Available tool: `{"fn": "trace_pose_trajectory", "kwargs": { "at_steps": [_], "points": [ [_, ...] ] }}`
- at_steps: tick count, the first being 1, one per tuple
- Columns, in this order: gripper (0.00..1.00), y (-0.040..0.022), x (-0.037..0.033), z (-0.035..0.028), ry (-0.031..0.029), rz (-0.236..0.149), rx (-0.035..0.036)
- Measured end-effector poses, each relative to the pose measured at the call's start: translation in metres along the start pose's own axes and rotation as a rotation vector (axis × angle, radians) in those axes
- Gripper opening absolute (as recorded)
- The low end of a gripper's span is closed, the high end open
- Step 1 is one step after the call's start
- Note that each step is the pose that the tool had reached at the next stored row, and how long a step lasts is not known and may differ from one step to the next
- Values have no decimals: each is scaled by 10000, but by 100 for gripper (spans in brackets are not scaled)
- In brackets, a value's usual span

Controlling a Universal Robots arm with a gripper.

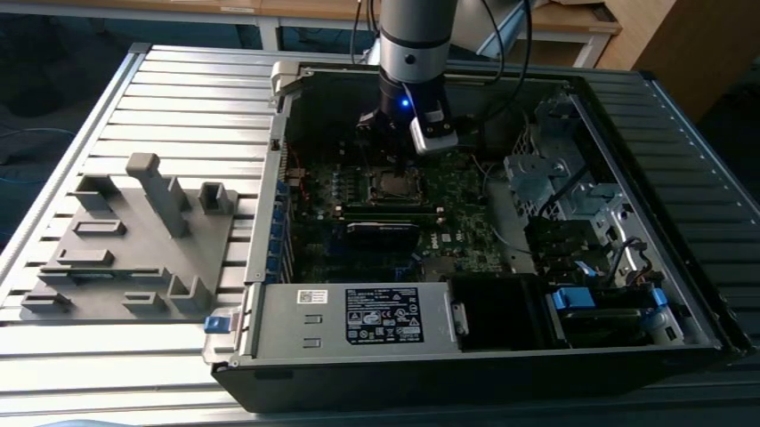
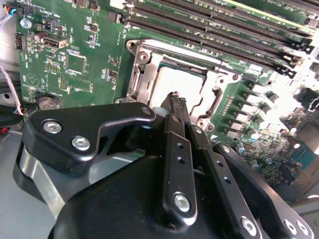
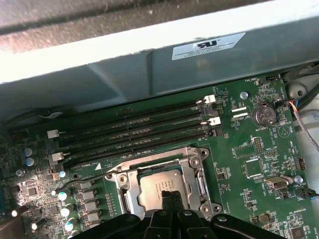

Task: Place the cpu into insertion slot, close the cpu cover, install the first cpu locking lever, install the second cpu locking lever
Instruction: 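Install the first cpu locking lever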

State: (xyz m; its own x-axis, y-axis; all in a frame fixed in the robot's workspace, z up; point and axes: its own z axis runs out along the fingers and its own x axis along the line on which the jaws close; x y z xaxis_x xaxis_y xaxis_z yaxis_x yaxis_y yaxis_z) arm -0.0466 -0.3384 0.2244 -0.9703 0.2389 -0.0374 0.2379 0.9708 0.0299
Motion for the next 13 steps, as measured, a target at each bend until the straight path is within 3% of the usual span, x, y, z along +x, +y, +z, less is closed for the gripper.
{"fn": "trace_pose_trajectory", "kwargs": {
  "at_steps": [13],
  "points": [
    [11, 0, 0, -14, 0, 0, -2]
  ]
}}
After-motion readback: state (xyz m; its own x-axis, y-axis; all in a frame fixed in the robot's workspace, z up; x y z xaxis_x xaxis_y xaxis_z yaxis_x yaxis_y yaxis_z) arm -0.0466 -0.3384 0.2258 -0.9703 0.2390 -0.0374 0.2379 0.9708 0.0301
